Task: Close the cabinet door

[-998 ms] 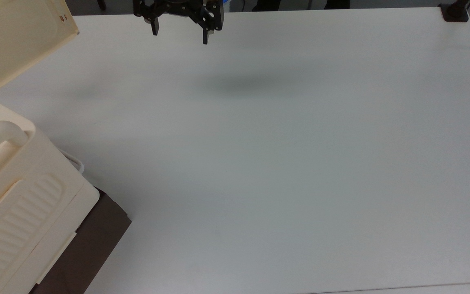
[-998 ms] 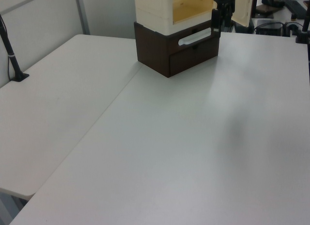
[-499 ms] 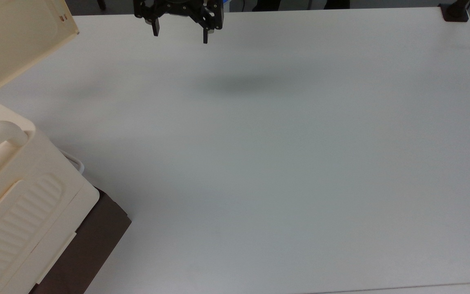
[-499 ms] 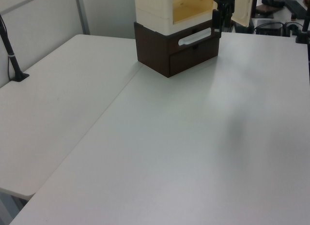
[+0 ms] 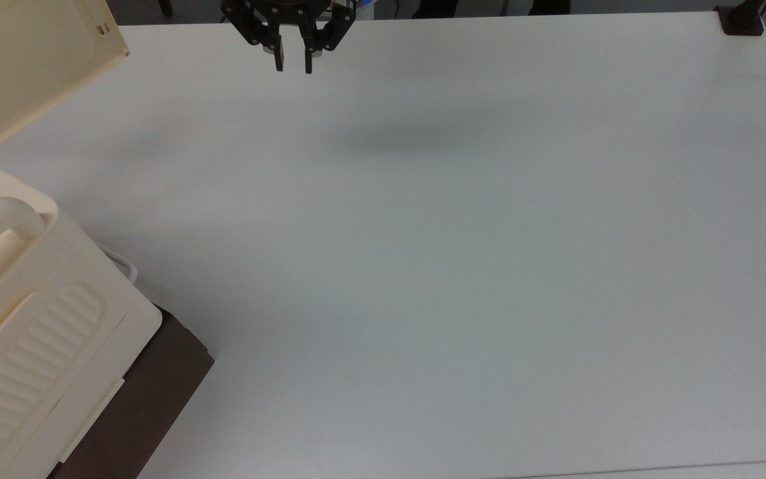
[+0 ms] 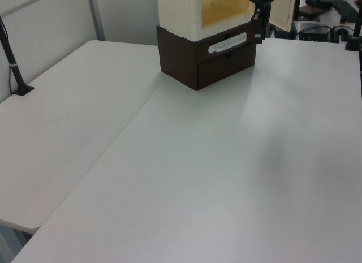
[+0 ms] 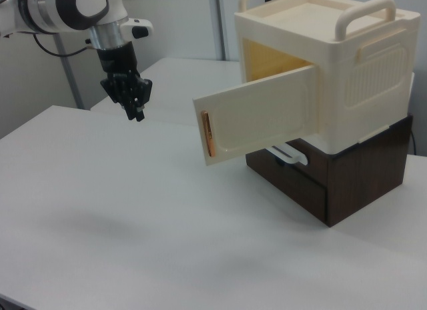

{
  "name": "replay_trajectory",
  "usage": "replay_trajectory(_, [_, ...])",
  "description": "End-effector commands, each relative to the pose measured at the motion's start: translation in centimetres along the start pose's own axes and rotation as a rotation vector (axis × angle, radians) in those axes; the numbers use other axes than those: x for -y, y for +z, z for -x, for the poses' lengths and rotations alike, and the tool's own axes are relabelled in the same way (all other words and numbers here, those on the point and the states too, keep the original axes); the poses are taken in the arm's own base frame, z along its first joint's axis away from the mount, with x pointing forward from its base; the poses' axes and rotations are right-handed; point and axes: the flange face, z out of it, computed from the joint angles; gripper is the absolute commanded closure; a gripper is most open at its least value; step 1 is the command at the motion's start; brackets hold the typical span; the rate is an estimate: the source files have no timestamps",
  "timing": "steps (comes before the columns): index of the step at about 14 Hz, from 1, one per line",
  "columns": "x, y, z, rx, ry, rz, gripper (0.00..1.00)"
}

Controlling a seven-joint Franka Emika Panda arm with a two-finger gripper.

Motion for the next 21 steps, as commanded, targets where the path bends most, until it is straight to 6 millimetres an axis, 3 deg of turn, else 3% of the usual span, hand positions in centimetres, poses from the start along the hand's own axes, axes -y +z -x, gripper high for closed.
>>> replay_trajectory(1, [-0.7,-0.7,1.0,0.004,-0.011,0.007,1.0])
replay_trajectory(4, [-2.4,-4.0,1.0,-0.065,0.022,0.0,1.0])
replay_trajectory(7, [-5.5,-6.9,1.2,-0.128,0.072,0.003,1.0])
replay_trajectory(12, [-13.5,-11.8,3.1,-0.242,0.222,-0.007,1.0])
replay_trajectory(13, [-16.0,-12.5,4.1,-0.259,0.263,-0.016,1.0])
replay_trajectory(15, [-21.5,-13.4,6.2,-0.286,0.34,-0.046,1.0])
replay_trajectory(18, [-27.9,-13.6,9.4,-0.299,0.404,-0.042,1.0])
replay_trajectory(21, [-31.6,-12.5,10.9,-0.281,0.429,-0.029,1.0])
